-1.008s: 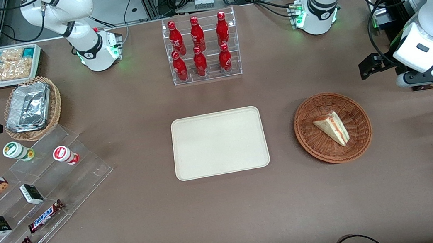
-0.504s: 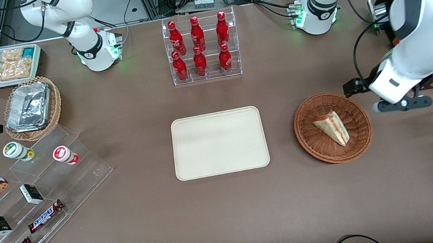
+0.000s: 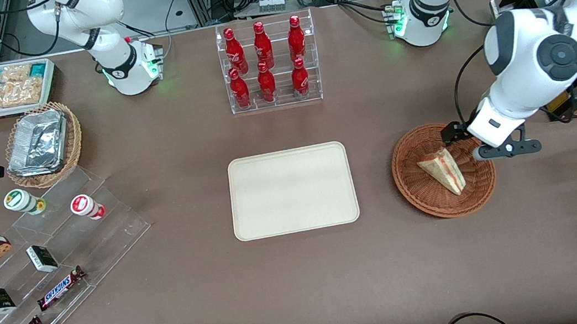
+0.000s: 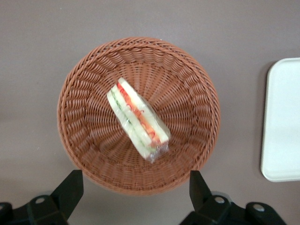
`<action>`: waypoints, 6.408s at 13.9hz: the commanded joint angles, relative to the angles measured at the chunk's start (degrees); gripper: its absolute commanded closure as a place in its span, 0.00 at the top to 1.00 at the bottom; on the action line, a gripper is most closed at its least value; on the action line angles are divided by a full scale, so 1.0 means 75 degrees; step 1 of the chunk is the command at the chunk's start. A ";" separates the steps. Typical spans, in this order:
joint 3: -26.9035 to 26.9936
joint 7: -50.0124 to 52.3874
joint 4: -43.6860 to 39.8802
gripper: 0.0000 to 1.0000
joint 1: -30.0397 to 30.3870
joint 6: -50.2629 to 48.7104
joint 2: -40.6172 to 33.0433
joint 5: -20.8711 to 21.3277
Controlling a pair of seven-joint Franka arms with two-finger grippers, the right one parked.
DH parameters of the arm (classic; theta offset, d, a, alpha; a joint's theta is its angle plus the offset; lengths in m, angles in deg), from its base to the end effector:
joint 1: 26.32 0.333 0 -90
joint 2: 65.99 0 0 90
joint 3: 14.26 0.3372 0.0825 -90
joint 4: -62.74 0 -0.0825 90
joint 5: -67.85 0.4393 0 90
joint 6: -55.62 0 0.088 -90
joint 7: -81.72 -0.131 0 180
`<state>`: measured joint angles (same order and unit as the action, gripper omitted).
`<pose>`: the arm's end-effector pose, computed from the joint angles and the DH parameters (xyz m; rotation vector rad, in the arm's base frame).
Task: Place sandwich from basket to tray
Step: 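Lower the left gripper and close it on the triangular sandwich, then lift the sandwich and carry it with the left gripper over the cream tray, then lower the sandwich onto the tray center with the left gripper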
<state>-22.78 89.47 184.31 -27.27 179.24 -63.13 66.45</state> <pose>0.5860 -0.0990 0.3535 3.1161 -0.0253 -0.0275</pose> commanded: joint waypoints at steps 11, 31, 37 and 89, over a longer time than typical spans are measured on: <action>0.0022 0.6066 0.1556 1.00 -0.0177 0.2630 0.0262 0.0046; 0.0022 0.5402 -0.0151 0.00 -0.0236 0.0973 0.1517 0.0070; 0.0011 0.5109 -0.1279 0.00 -0.0785 0.0087 0.1587 0.0105; 0.0105 0.6785 -0.6930 1.00 -0.3918 -0.3006 0.3897 0.0468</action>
<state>-21.65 142.05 131.10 -59.62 158.78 -31.42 69.71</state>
